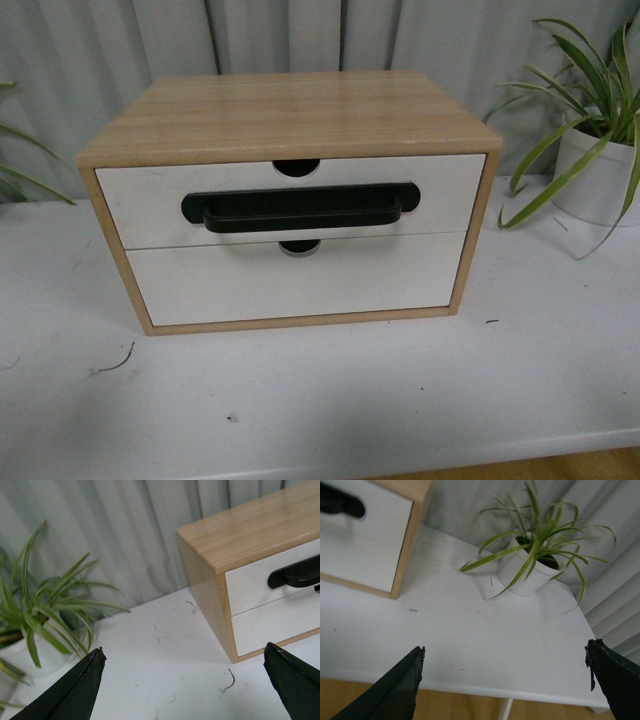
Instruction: Close drawer sideways
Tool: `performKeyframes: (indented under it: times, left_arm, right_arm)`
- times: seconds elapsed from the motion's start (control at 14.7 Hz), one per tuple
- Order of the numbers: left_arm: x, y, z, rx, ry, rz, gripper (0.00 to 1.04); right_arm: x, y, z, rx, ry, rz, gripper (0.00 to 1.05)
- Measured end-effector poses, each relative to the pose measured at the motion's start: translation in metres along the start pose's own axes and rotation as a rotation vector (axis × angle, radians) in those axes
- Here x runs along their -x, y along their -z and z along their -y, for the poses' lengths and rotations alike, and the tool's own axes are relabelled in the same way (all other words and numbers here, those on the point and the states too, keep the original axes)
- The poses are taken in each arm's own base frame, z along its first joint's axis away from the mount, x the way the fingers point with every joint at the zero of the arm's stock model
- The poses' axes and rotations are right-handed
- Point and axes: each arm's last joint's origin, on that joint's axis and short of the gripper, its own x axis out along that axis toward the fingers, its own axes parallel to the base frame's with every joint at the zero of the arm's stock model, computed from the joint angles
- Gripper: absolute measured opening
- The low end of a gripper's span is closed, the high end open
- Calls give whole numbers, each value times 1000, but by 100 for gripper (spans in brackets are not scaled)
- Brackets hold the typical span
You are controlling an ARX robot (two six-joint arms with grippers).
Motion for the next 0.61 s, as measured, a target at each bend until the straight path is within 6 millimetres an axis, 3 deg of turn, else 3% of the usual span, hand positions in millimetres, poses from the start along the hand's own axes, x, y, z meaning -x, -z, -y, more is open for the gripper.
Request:
performKeyframes:
  times: [0.14,0.34,0.48,0.61]
  left_arm:
    - [3,12,-7,191,-42,-66,98]
    - [3,13,-7,259,-39,-62,98]
    - [4,13,-3,244,-30,34,84]
    - [9,7,7,250,-17,65,57]
  right_arm:
    - [13,6,8,-186,69,58,98]
    - [13,7,8,-246,75,61,98]
    - [13,6,9,-313,53,140,93]
    - [15,16,14,-447,-1,214,65]
